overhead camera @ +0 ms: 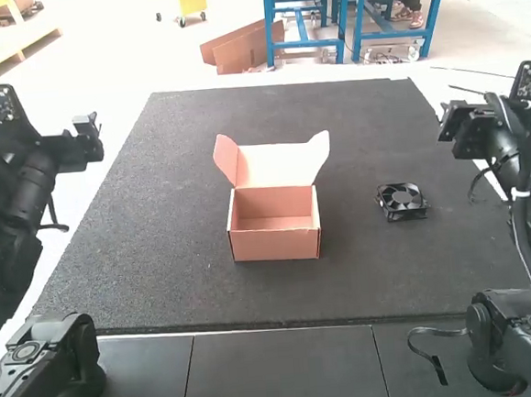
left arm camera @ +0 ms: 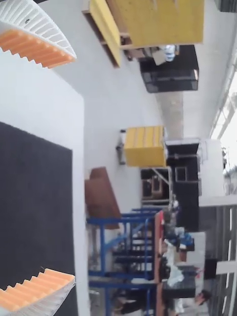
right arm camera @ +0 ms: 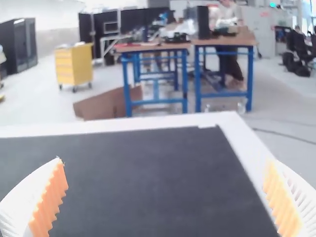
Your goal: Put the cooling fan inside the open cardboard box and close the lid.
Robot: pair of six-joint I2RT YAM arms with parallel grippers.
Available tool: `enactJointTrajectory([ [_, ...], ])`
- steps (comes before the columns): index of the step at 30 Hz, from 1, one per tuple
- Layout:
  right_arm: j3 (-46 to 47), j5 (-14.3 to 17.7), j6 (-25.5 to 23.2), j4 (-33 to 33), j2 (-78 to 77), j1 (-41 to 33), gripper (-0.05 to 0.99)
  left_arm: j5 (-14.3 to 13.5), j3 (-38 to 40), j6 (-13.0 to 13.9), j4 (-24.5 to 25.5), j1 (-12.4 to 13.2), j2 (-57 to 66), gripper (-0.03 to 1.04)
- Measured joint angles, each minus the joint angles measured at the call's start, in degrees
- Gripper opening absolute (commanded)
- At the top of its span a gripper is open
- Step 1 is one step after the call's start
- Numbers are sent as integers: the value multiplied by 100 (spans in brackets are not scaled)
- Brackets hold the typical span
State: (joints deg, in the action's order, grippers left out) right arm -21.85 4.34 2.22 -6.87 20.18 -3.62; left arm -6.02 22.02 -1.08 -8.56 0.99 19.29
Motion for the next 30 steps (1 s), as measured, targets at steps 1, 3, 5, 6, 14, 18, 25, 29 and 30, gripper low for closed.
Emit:
enactJointTrajectory([
  [1, -219, 26, -2, 140, 203, 0, 91, 0, 168, -2, 118, 0, 142, 97],
  [3, -640, 70, -26, 415, 590, 0, 91, 0, 516, -7, 343, 0, 439, 97],
  [5, -1115, 105, -63, 658, 994, 0, 91, 0, 841, -37, 551, 0, 734, 97],
  [6, -1338, 118, -76, 748, 1174, 0, 91, 0, 1003, -52, 640, 0, 898, 97],
  [14, -3154, 136, -90, 2074, 2669, 0, 91, 50, 2168, -199, 1674, 0, 2065, 97],
  [18, -3687, 66, 46, 2643, 3230, 0, 90, 546, 2712, -332, 2326, 0, 2511, 97],
  [25, -4288, -9, 221, 3792, 3998, 0, 90, 927, 2800, -417, 2483, -105, 2693, 96],
  [29, -4293, -28, 258, 4118, 4380, 0, 90, 686, 2780, -413, 2850, -254, 2763, 96],
  [30, -4293, -31, 256, 4236, 4457, 9, 90, 634, 2763, -398, 2922, -280, 2765, 96],
])
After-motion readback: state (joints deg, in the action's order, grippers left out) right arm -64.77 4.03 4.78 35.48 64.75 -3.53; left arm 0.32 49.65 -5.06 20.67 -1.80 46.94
